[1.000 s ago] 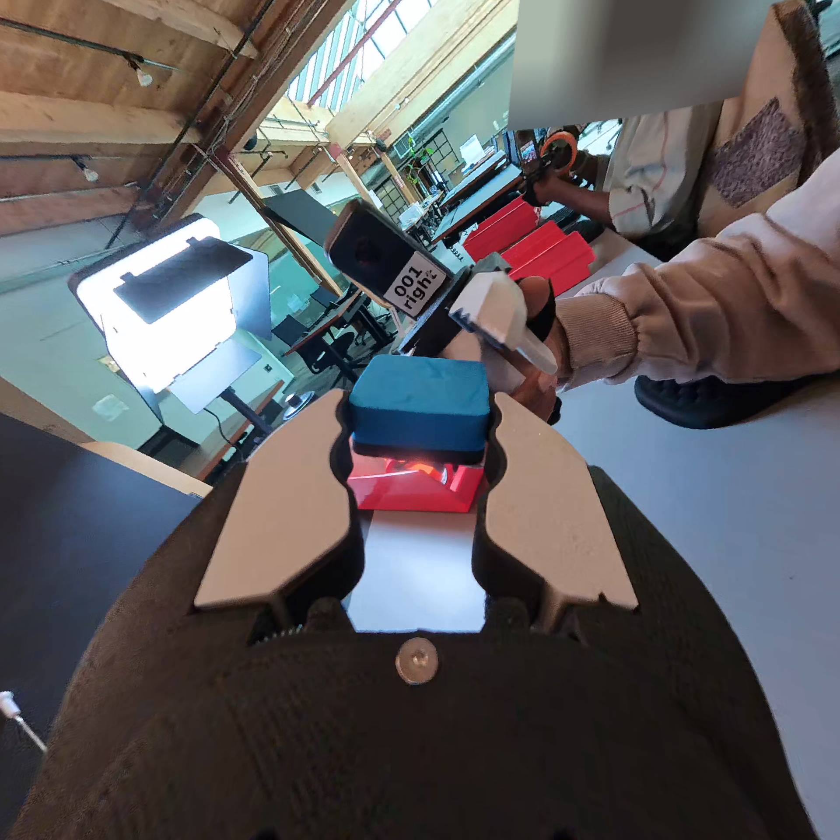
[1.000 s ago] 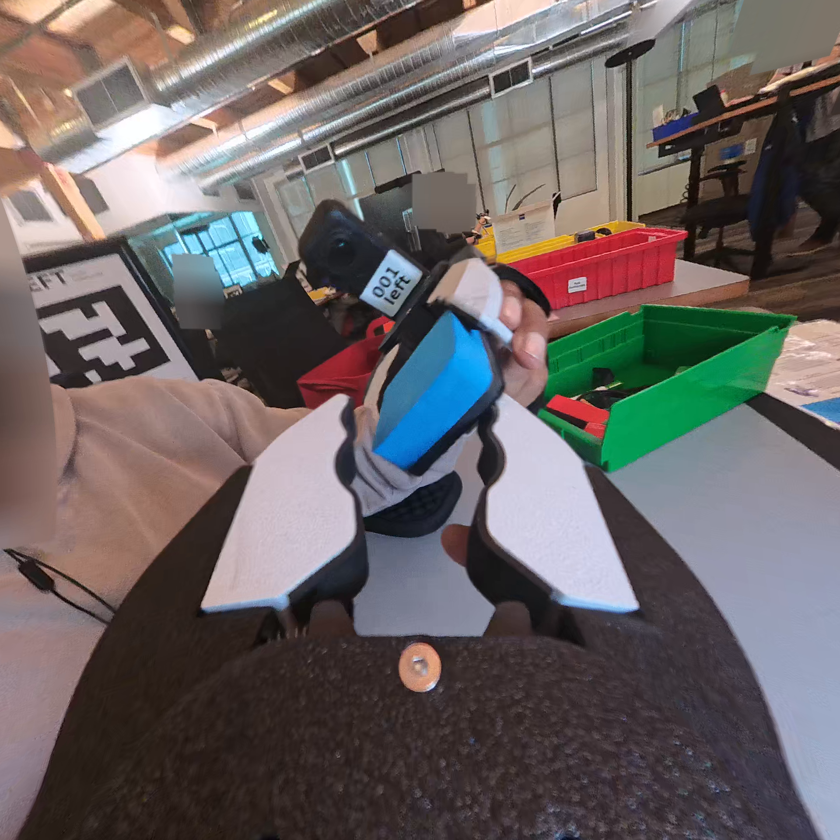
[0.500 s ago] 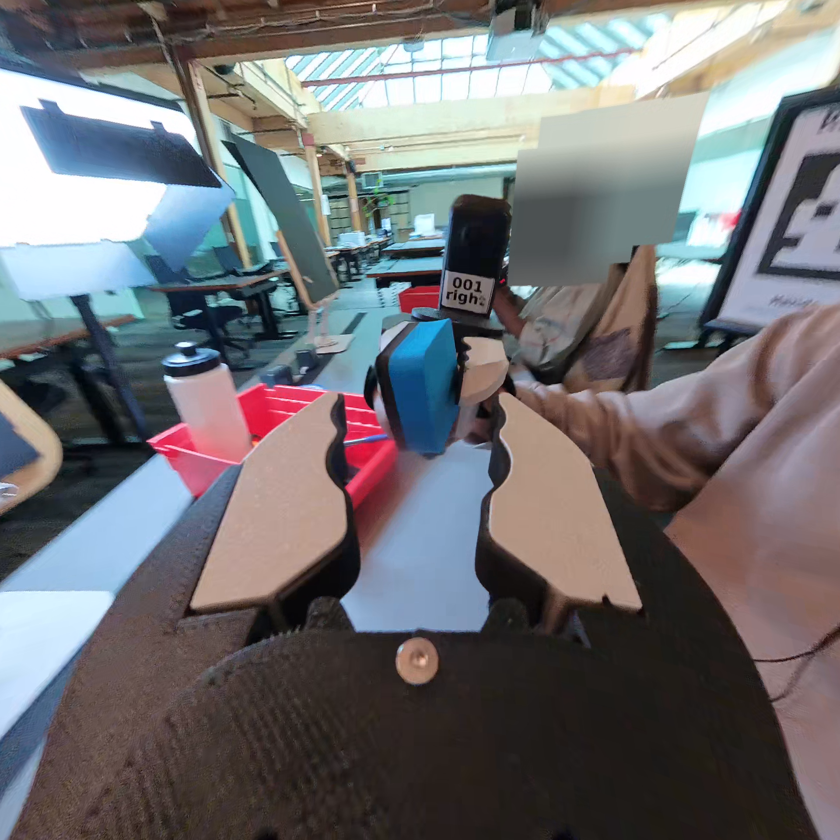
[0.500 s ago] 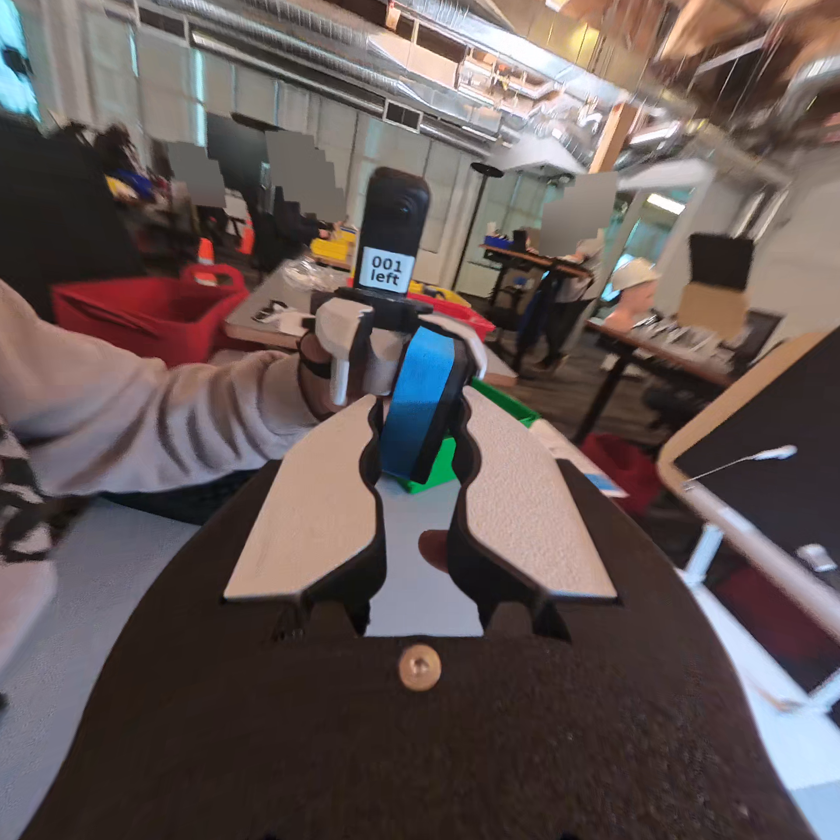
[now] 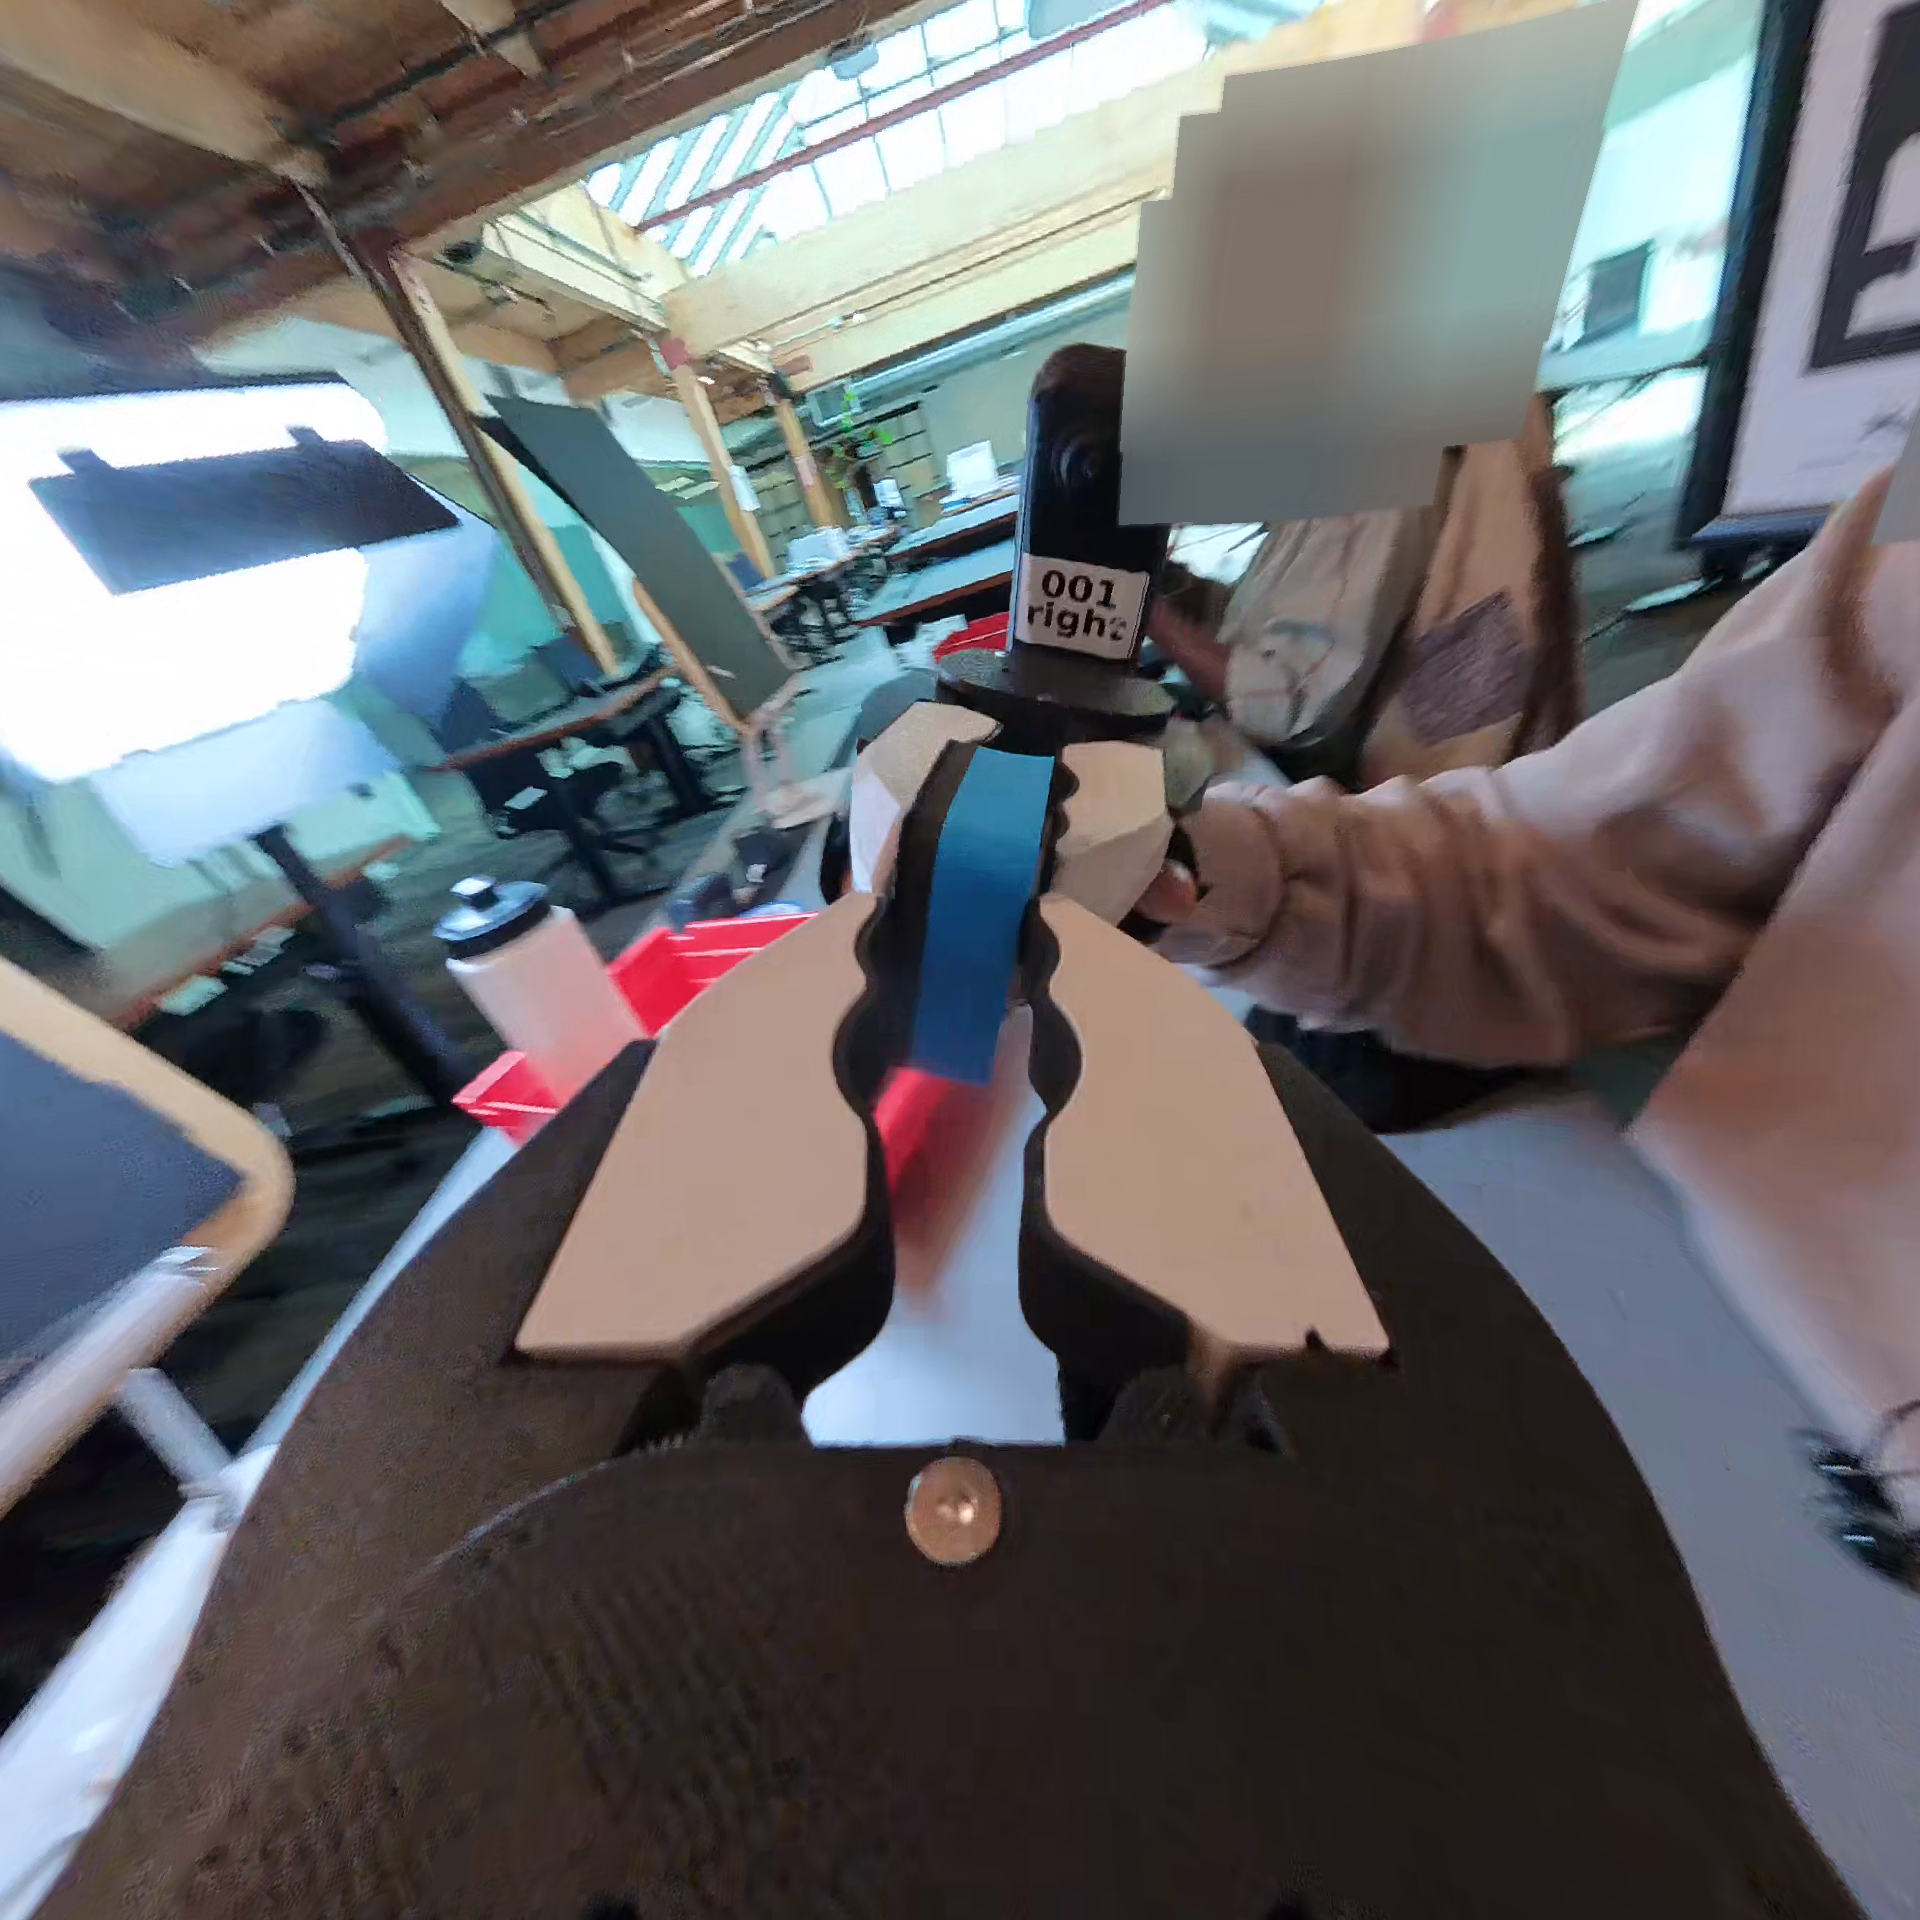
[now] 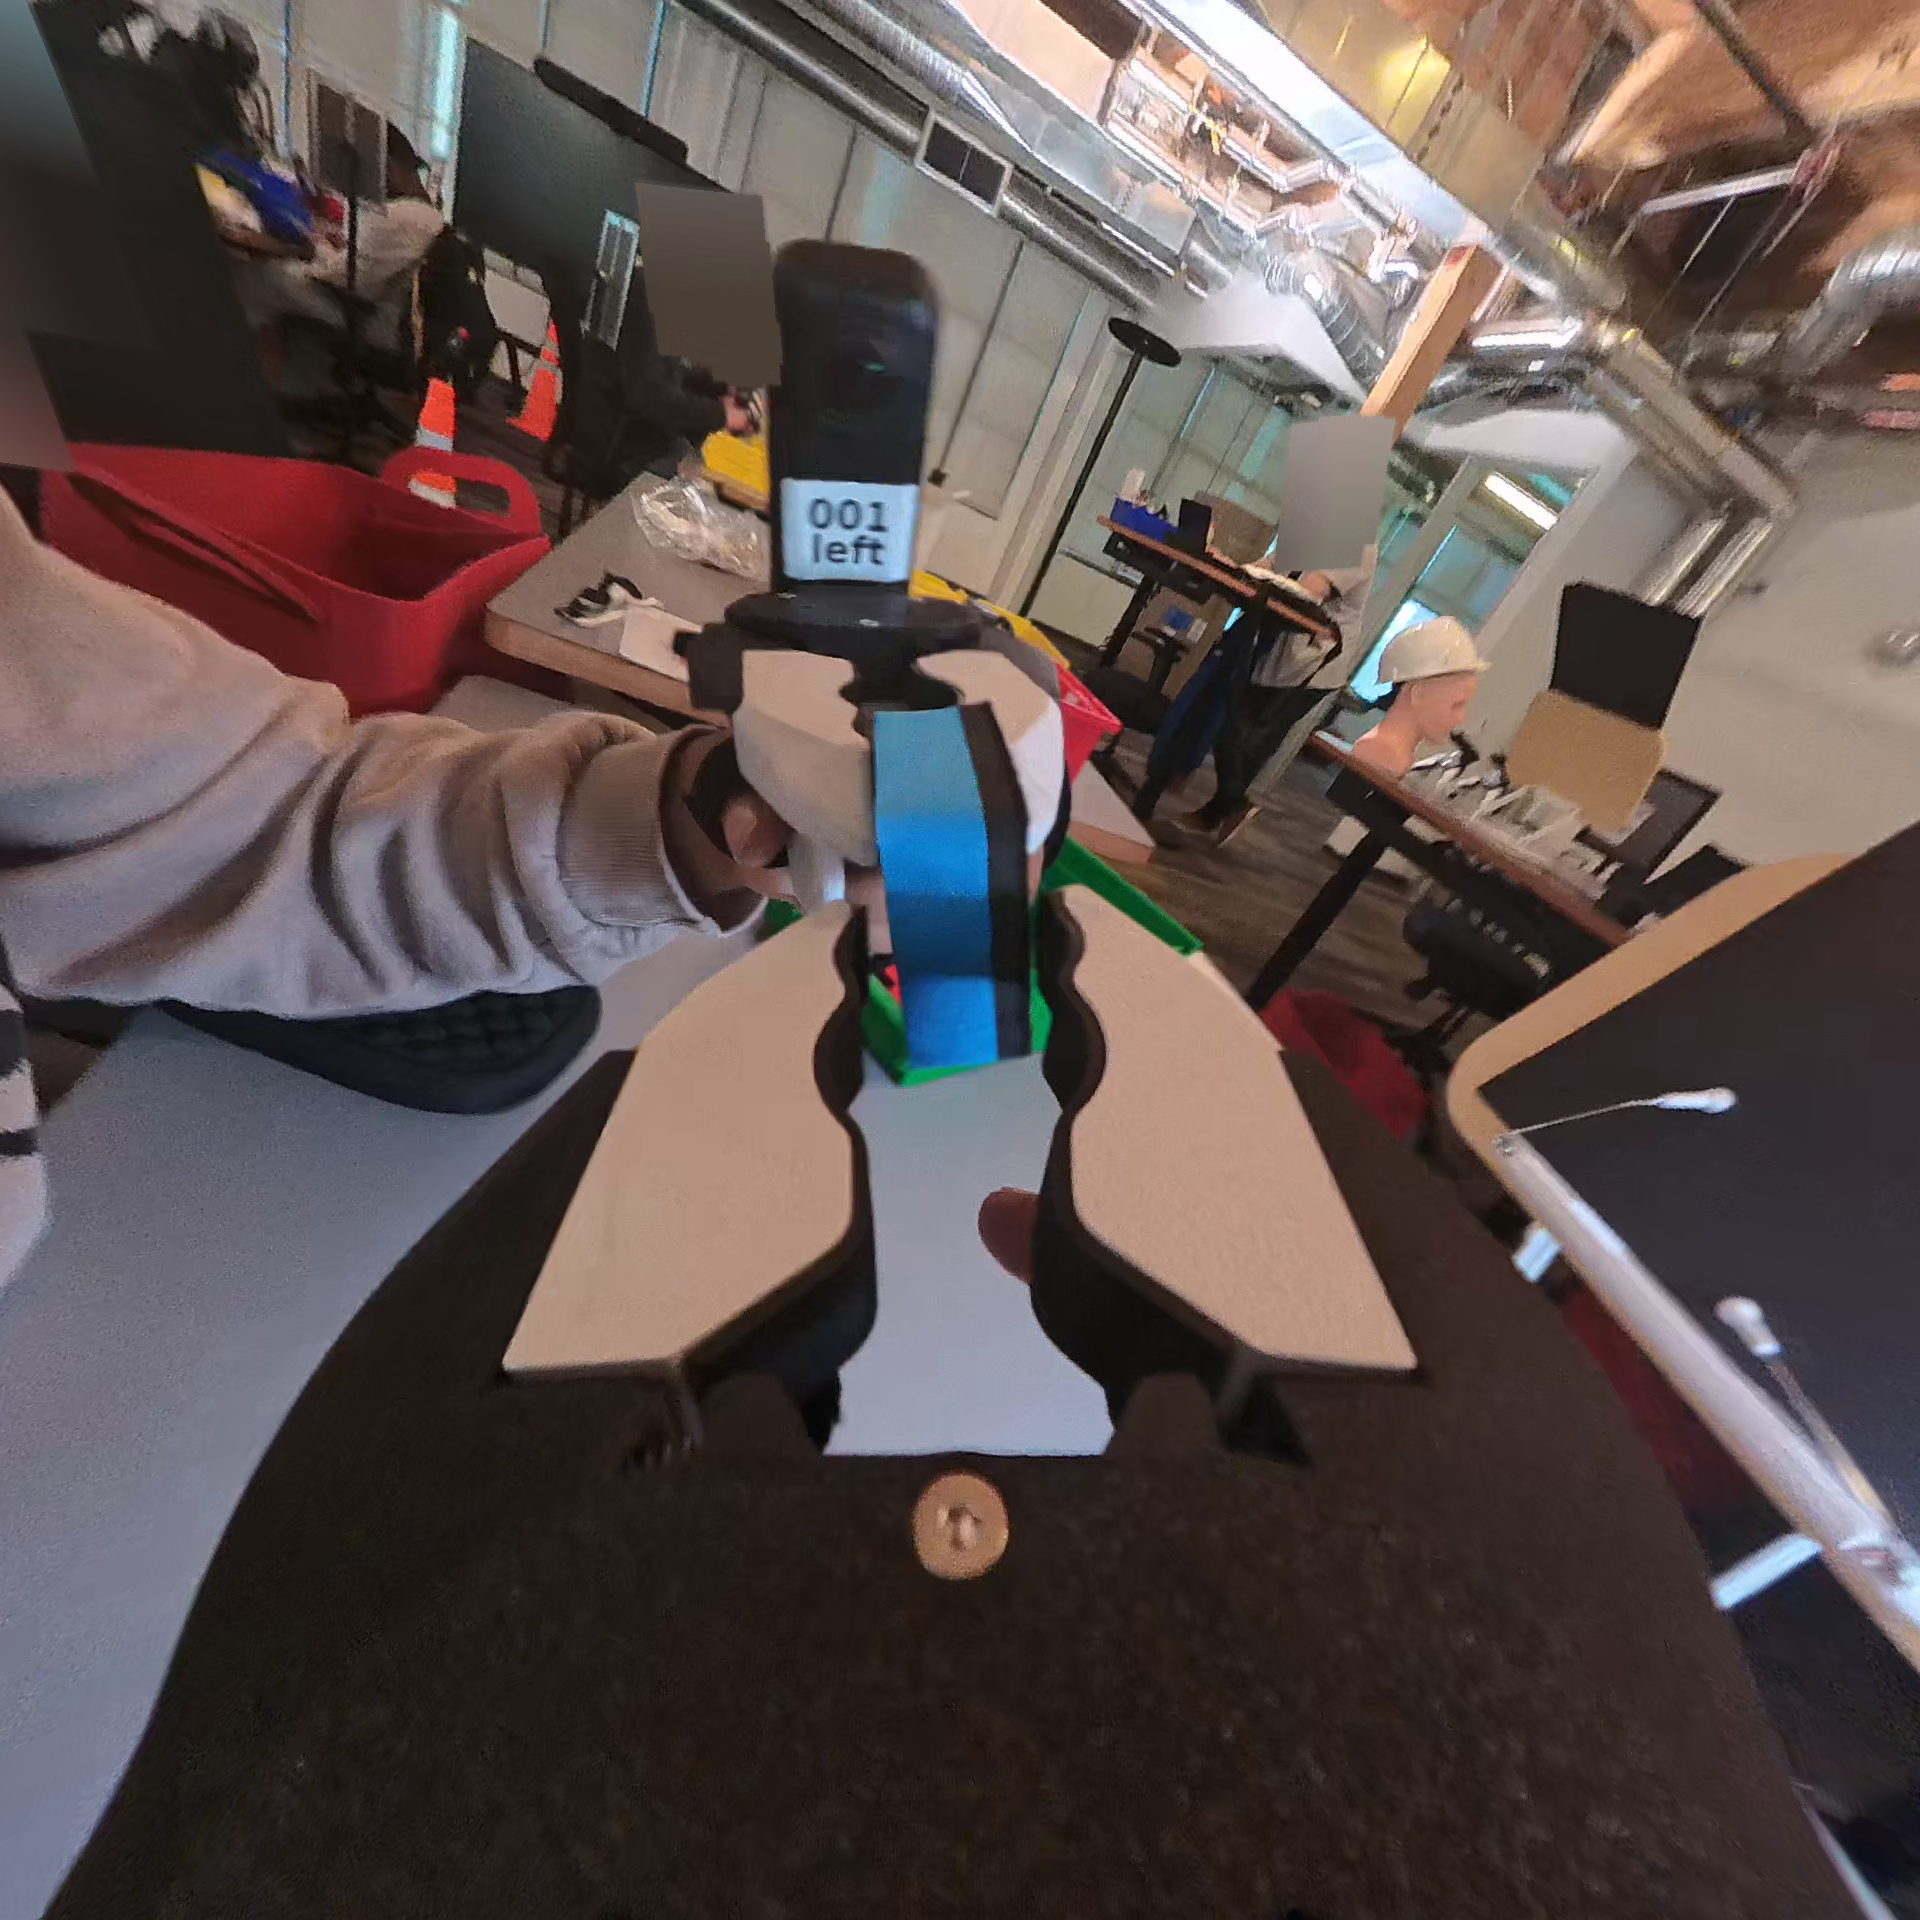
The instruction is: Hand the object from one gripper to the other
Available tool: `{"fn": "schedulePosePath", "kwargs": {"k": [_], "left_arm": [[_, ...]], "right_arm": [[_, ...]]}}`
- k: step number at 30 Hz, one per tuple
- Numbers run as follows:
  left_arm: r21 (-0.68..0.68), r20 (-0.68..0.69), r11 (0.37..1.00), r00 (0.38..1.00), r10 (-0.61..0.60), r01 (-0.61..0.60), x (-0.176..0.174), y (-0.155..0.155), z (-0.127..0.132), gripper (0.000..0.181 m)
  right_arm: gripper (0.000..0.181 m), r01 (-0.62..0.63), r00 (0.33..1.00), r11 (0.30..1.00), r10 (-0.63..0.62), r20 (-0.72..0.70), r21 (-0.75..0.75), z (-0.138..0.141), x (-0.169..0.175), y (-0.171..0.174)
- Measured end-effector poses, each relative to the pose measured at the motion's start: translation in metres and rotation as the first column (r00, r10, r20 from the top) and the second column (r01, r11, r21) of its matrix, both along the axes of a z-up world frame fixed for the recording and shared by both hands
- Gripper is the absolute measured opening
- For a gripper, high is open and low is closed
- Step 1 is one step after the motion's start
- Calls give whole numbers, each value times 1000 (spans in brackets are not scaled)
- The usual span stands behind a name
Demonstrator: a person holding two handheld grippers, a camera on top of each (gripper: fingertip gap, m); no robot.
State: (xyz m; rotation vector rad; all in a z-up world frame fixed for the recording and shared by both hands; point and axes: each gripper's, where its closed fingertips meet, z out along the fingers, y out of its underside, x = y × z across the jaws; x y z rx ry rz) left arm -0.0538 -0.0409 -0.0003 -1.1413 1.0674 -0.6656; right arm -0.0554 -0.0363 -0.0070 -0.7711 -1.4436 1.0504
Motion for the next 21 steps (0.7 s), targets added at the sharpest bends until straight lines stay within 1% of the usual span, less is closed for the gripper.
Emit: {"fn": "schedulePosePath", "kwargs": {"k": [1,4,7,8,9,10,11,12,13,15,18,19,21], "left_arm": [[67,-28,997,999,45,-43,-2,1,1,24],[235,-88,962,983,159,-135,-5,2,4,23],[336,-127,929,970,208,-155,-6,1,2,23],[382,-140,910,963,229,-161,-5,1,1,23],[430,-156,887,955,253,-165,-5,1,0,23],[479,-169,861,944,284,-173,-5,2,-1,23],[527,-178,830,930,321,-185,-4,3,-2,24],[572,-186,797,916,357,-194,-4,4,-2,24],[610,-193,768,903,385,-196,-4,4,-3,23],[656,-200,732,894,401,-182,-1,1,-3,23],[687,-201,711,901,385,-151,6,-6,-3,23],[692,-215,709,898,384,-137,8,-6,-6,23],[709,-224,693,889,398,-131,9,-6,-8,23]], "right_arm": [[37,-15,1000,998,15,4,-59,2,2,2],[44,-77,997,975,78,-1,-209,10,9,7],[47,-125,992,956,124,-20,-266,17,17,6],[49,-133,991,951,136,-9,-278,17,18,5],[50,-137,988,936,151,18,-325,16,19,5],[50,-129,984,901,168,61,-414,13,18,8],[53,-134,975,850,206,88,-510,11,18,11],[57,-180,960,797,271,75,-577,12,21,9],[59,-206,949,759,309,64,-618,11,22,9],[68,-203,945,737,321,69,-645,6,20,13],[76,-228,928,705,367,70,-672,-2,10,5],[75,-235,918,702,388,84,-673,-6,6,-1],[57,-259,916,707,397,66,-658,-5,2,-10]]}}
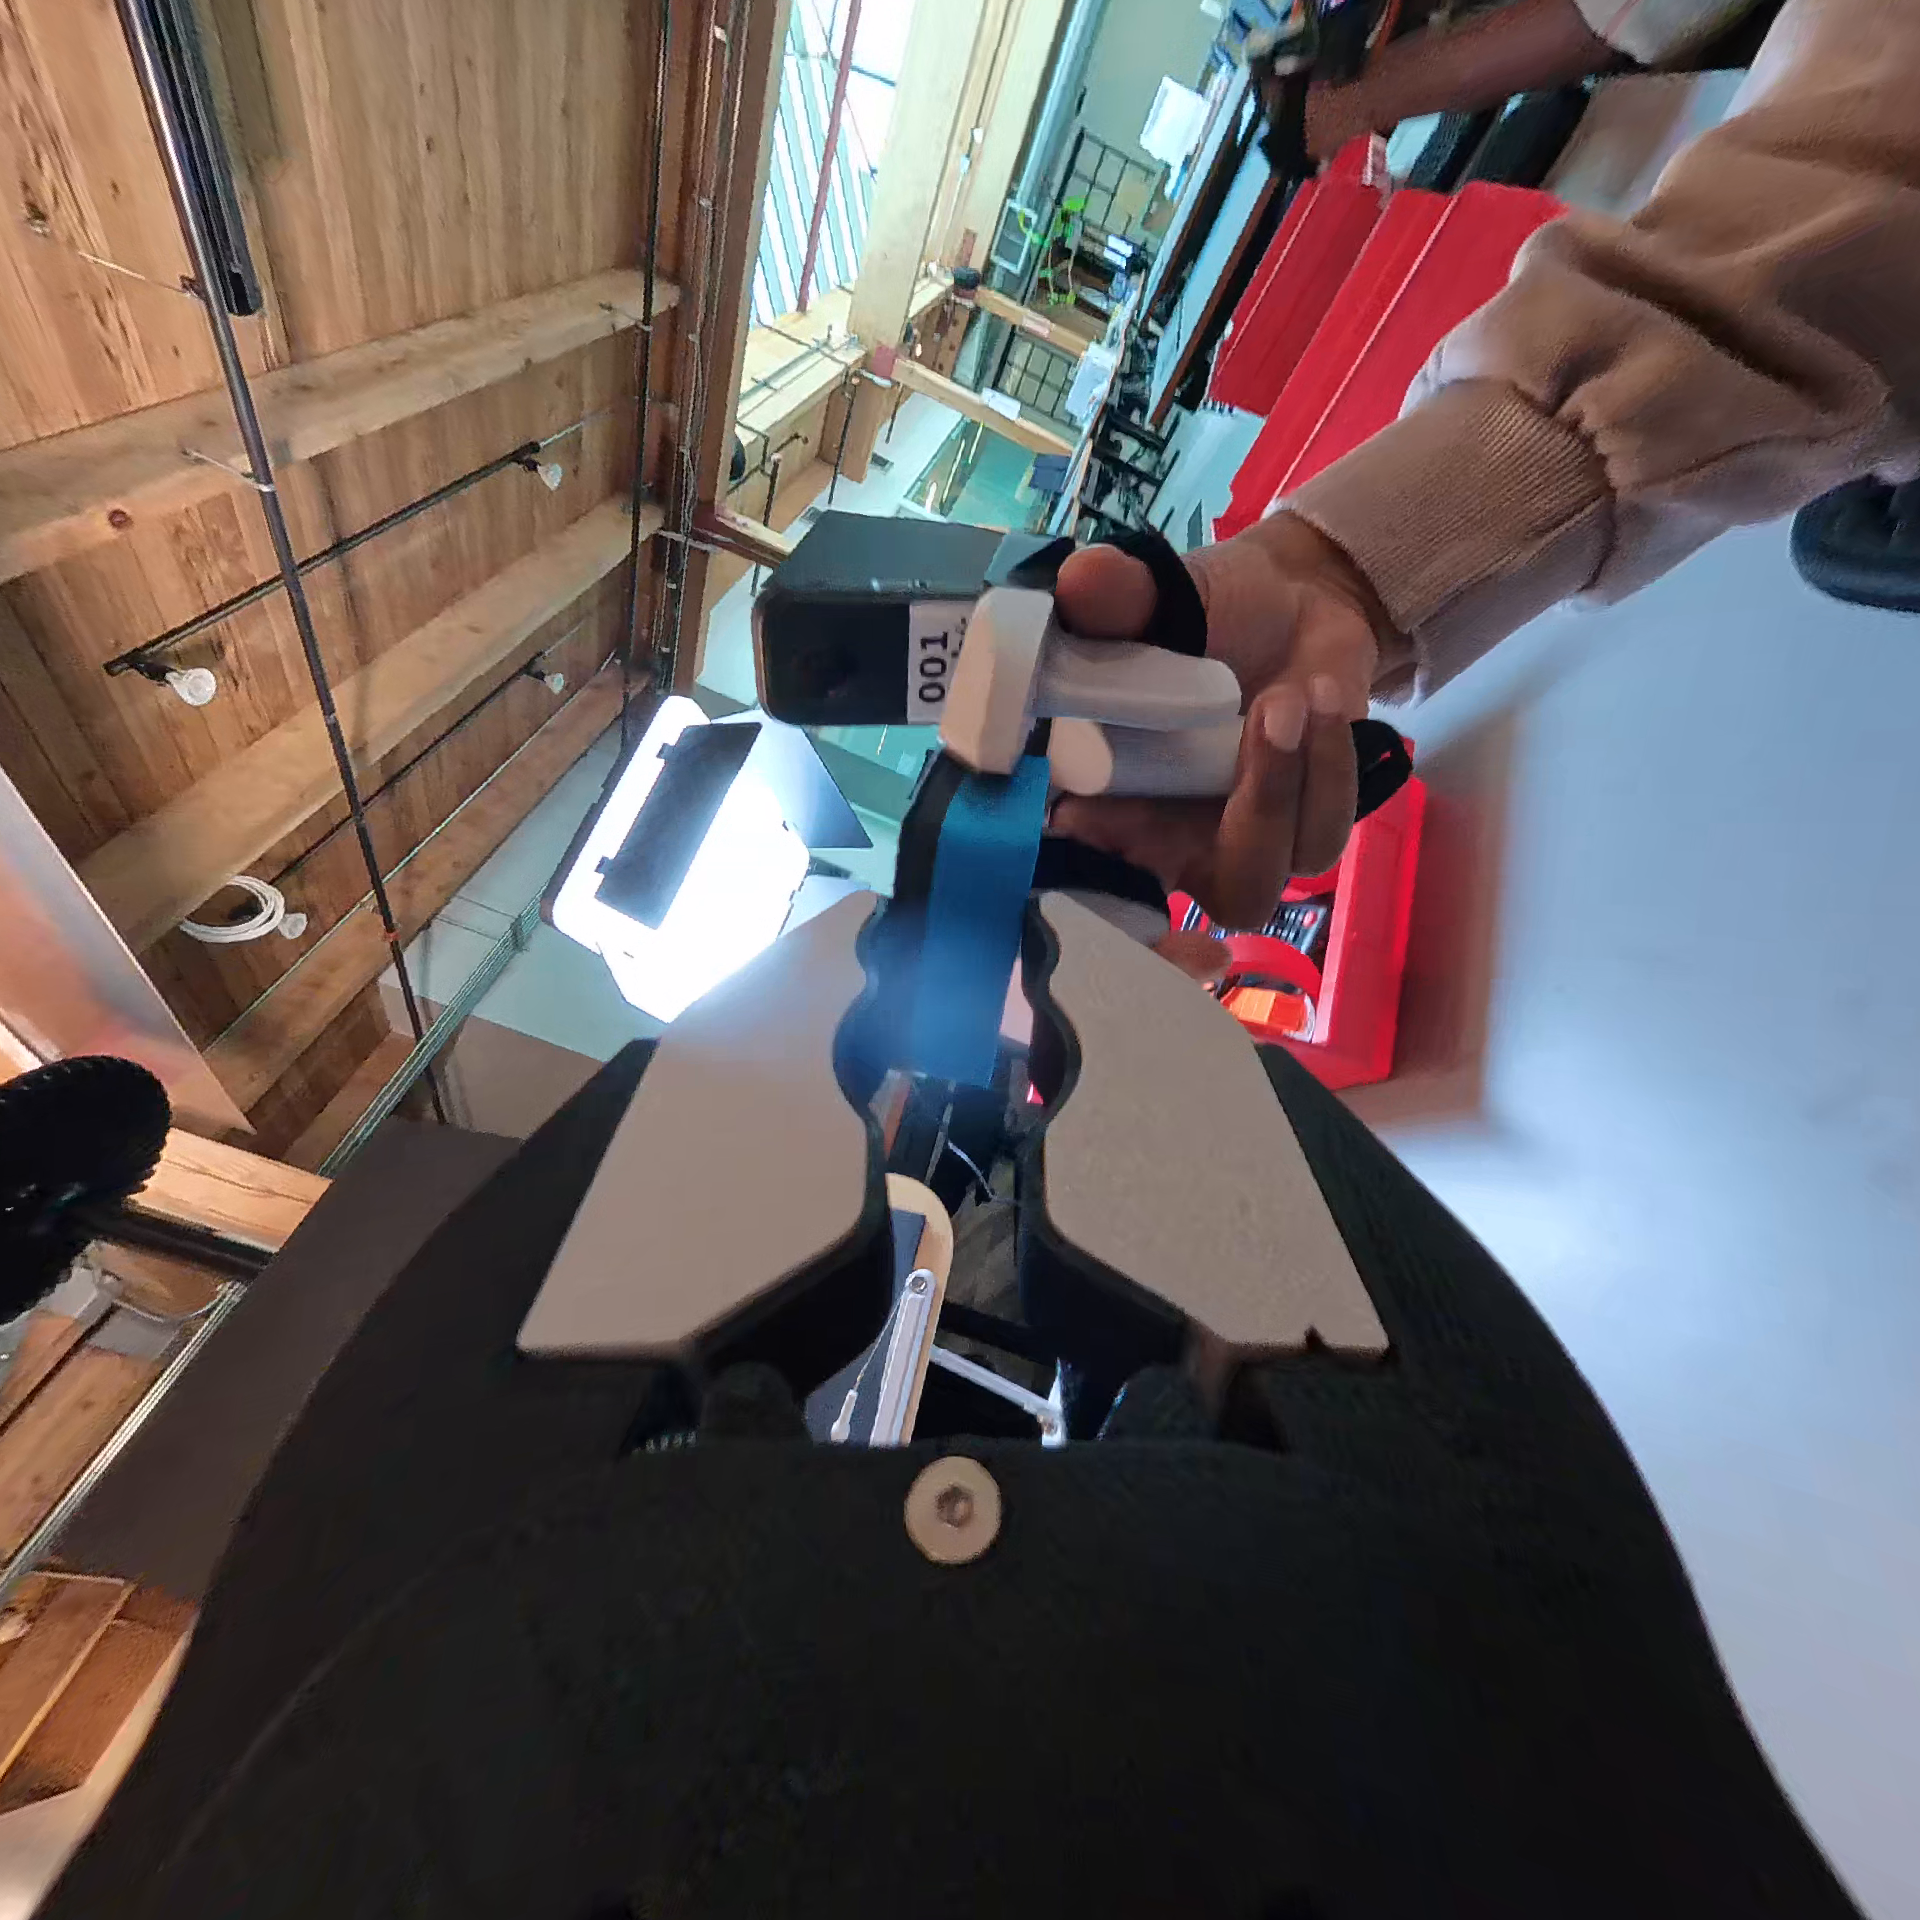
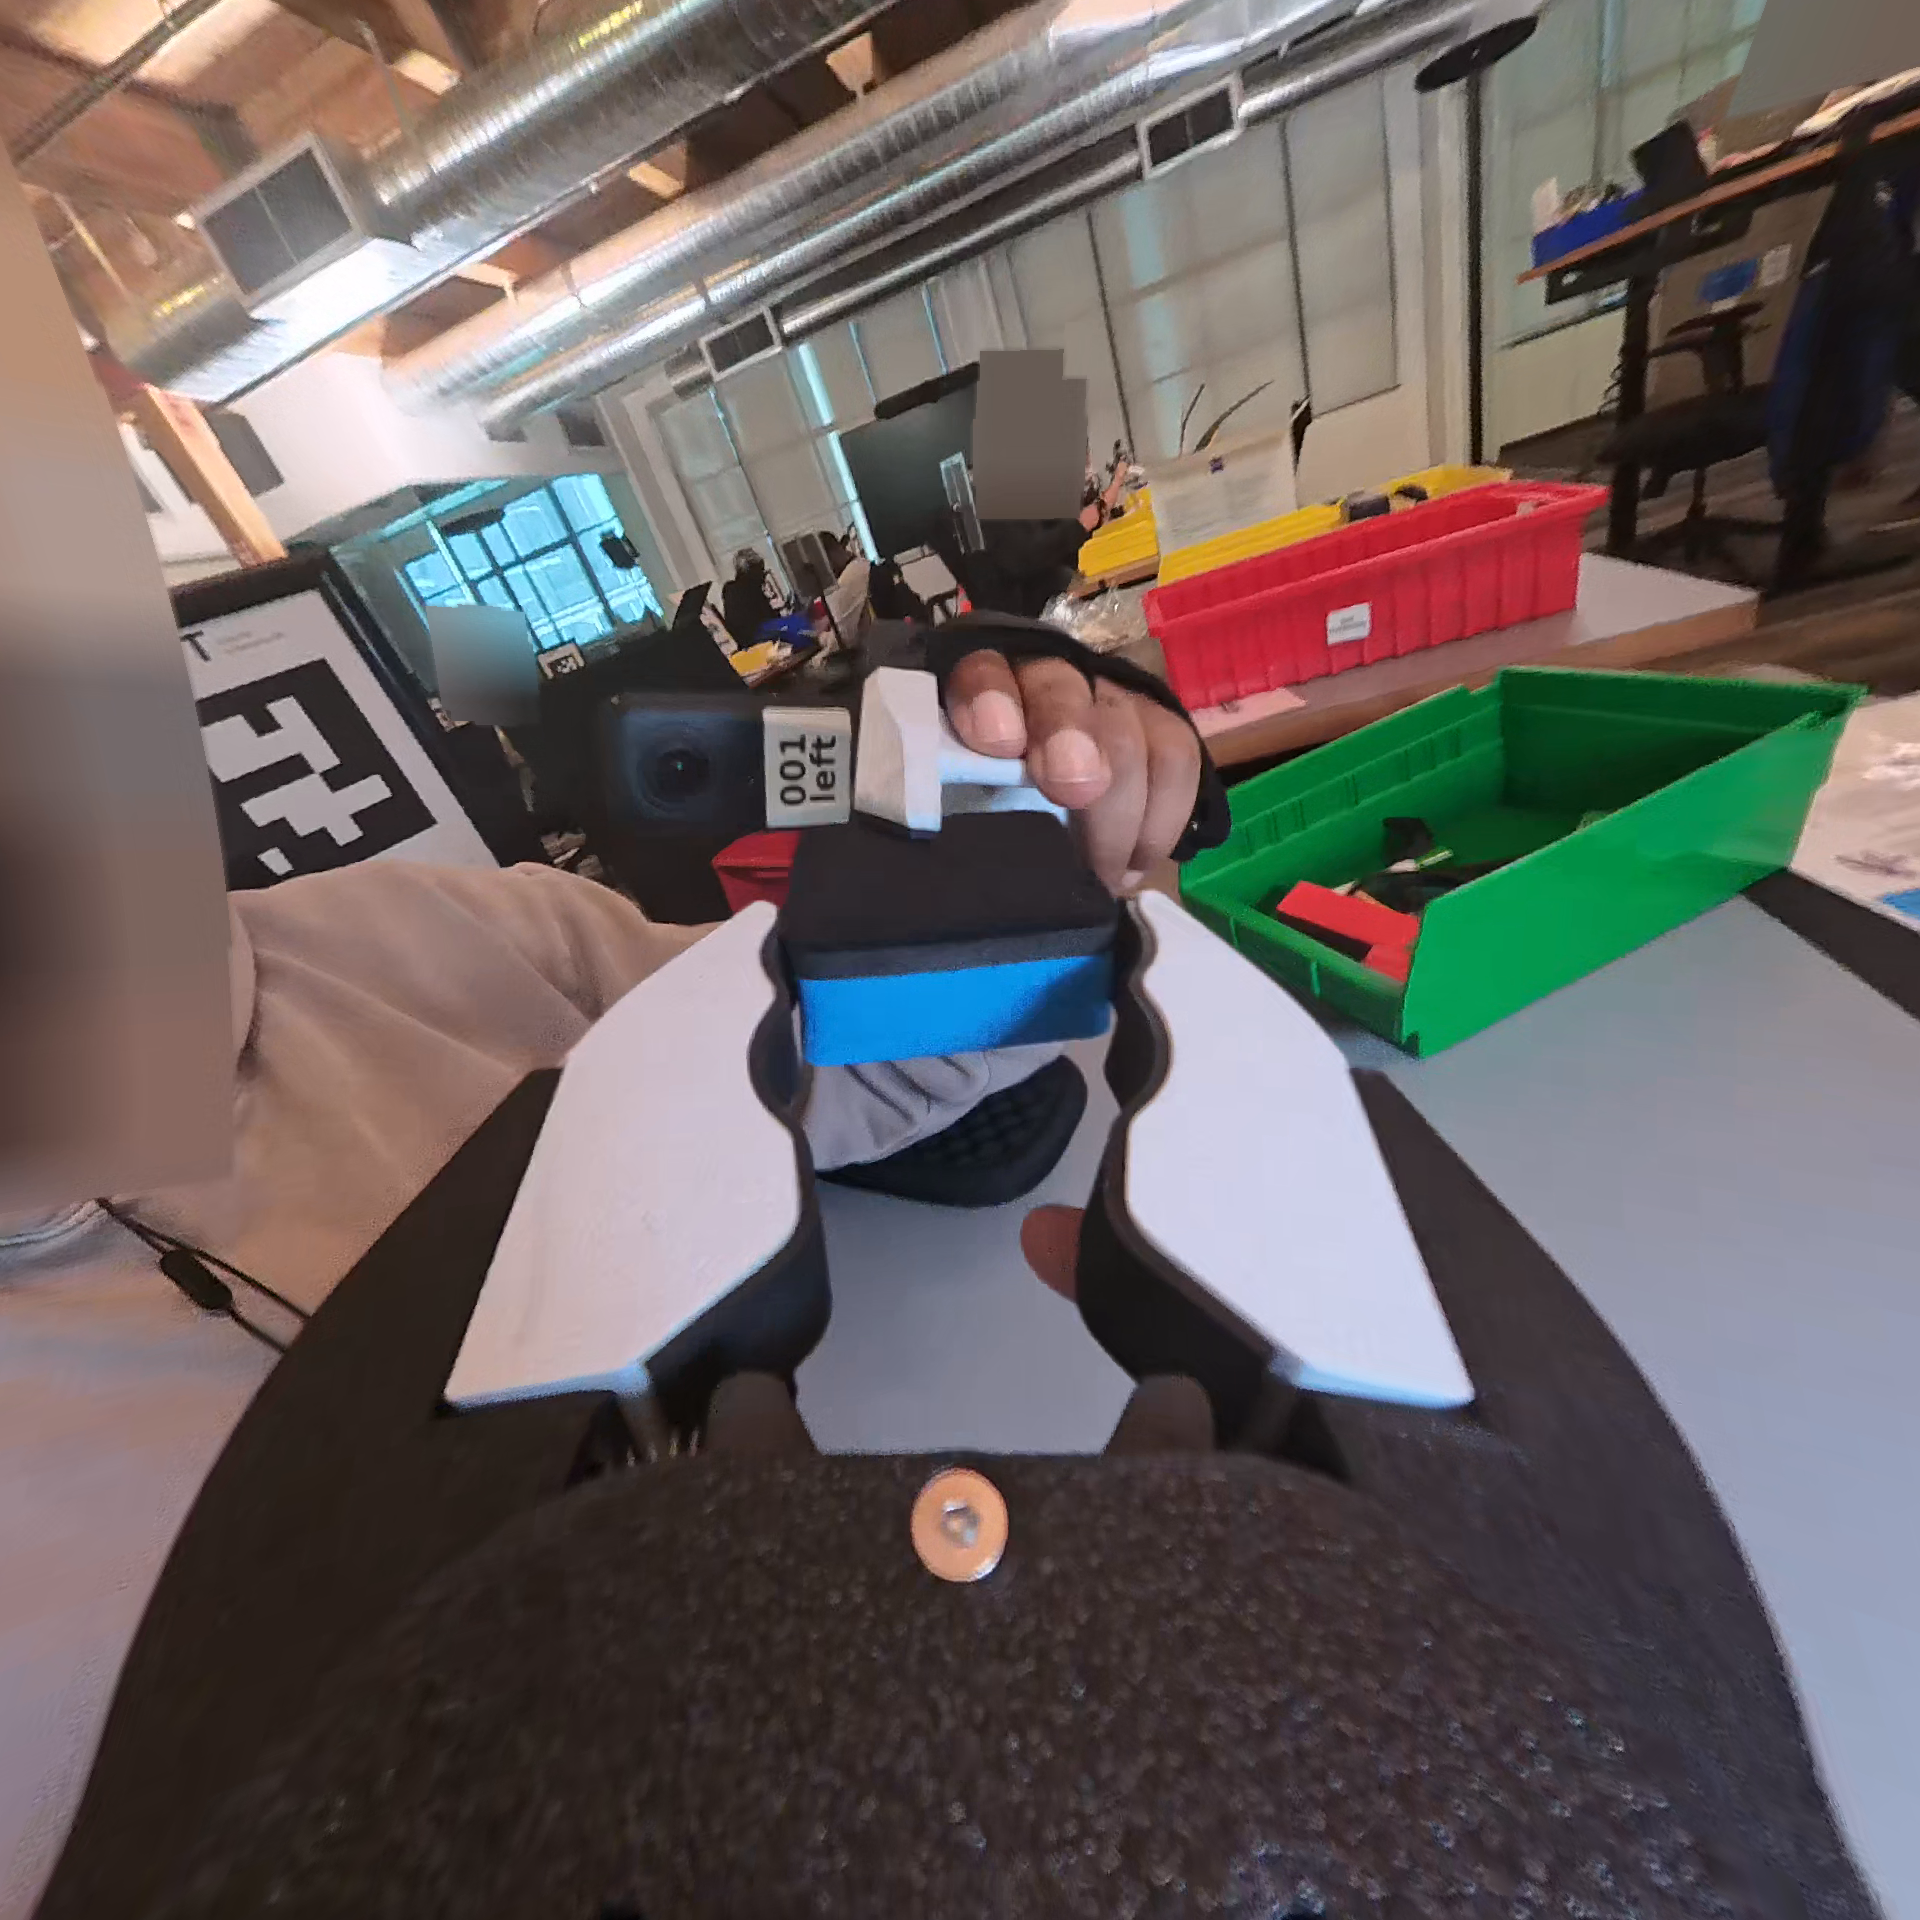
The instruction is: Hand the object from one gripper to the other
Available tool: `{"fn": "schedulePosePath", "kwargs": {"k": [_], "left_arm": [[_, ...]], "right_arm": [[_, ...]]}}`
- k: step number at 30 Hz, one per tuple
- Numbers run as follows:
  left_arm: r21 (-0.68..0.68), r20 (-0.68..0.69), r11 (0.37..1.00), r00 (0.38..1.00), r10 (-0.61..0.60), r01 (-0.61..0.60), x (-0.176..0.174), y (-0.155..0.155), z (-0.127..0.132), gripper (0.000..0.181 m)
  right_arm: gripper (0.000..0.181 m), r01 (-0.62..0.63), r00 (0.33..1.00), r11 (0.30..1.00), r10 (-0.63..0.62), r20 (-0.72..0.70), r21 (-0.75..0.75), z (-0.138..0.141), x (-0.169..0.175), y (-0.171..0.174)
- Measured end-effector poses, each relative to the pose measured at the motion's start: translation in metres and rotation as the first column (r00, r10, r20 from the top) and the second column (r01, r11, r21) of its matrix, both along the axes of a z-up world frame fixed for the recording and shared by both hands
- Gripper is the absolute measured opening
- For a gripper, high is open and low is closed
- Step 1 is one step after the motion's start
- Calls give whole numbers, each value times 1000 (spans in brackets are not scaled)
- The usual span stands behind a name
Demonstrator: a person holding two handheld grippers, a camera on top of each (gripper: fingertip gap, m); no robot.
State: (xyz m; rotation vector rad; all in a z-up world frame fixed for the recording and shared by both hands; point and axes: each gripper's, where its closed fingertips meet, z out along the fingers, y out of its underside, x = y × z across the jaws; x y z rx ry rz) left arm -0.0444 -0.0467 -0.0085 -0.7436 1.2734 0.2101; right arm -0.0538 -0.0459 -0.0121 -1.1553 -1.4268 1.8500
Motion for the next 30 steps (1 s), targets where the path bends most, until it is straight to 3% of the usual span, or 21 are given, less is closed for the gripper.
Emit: {"fn": "schedulePosePath", "kwargs": {"k": [2,5,9,12,15,17,22,26,30], "left_arm": [[-49,32,999,999,-19,21,-1,-1,2,24],[-233,166,968,984,-58,97,-3,3,7,33],[-494,378,804,915,-143,330,-3,1,11,55],[-574,421,713,892,-164,403,5,-1,6,64],[-588,427,691,887,-177,421,13,-4,3,61],[-590,421,684,886,-193,429,14,-7,2,55],[-526,345,778,922,-173,343,12,-2,-1,54],[-330,237,927,966,-100,177,1,5,5,55],[-136,122,990,992,-14,31,-8,7,9,54]], "right_arm": [[57,15,1000,999,-14,-10,46,1,0,-1],[57,109,990,979,-91,-108,174,10,4,3],[57,251,954,889,-161,-254,382,19,11,4],[57,294,935,851,-162,-315,434,24,12,-2],[57,312,933,791,-149,-328,527,15,9,-6],[57,292,935,790,-118,-333,539,15,12,-11],[60,277,952,795,-152,-265,540,11,12,-4],[65,182,973,952,-138,-185,247,29,23,9],[59,123,990,991,-119,-81,45,21,19,26]]}}
